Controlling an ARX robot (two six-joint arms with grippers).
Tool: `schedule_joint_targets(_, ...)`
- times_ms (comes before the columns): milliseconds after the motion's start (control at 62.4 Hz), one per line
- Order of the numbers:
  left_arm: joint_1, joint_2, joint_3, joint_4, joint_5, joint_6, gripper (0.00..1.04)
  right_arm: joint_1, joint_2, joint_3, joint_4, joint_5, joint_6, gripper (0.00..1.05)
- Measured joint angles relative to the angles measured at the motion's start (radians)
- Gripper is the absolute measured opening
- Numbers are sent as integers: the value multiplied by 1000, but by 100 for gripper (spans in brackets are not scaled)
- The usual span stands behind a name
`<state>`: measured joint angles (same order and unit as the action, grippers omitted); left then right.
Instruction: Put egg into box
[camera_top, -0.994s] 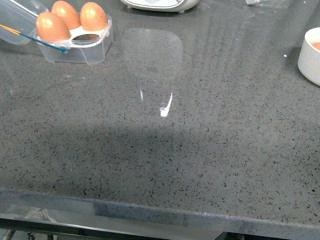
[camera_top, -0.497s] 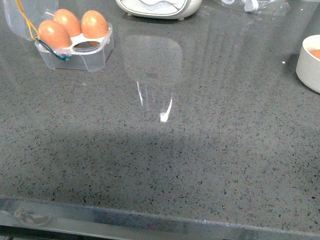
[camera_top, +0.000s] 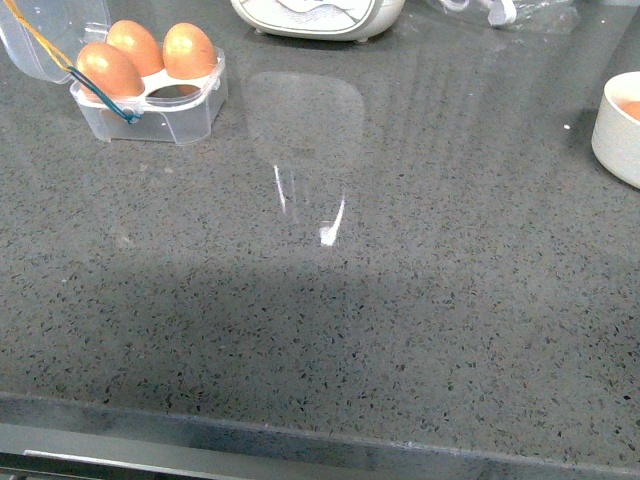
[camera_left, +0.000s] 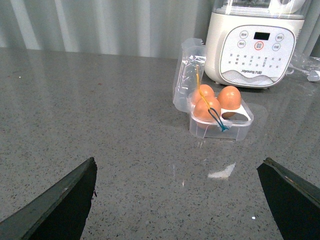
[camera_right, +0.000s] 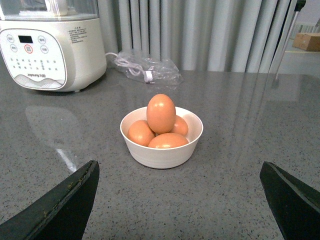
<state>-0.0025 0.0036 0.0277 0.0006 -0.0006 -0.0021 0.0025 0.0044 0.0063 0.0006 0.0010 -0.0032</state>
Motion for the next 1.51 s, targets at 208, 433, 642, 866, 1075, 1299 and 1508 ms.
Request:
schedule_joint_targets(208,0,0,0,0,0,0,98,0,0,0,0,0,0,97)
schedule_joint_targets(433,0,0,0,0,0,0,98,0,0,0,0,0,0,97)
schedule_joint_targets(642,0,0,0,0,0,0,98,0,0,0,0,0,0,97)
schedule_joint_targets(866,0,0,0,0,0,0,98,0,0,0,0,0,0,97)
schedule_joint_targets(1075,0,0,0,0,0,0,98,0,0,0,0,0,0,97)
schedule_joint_targets(1299,0,0,0,0,0,0,98,0,0,0,0,0,0,97)
schedule_joint_targets(1508,0,0,0,0,0,0,98,0,0,0,0,0,0,97)
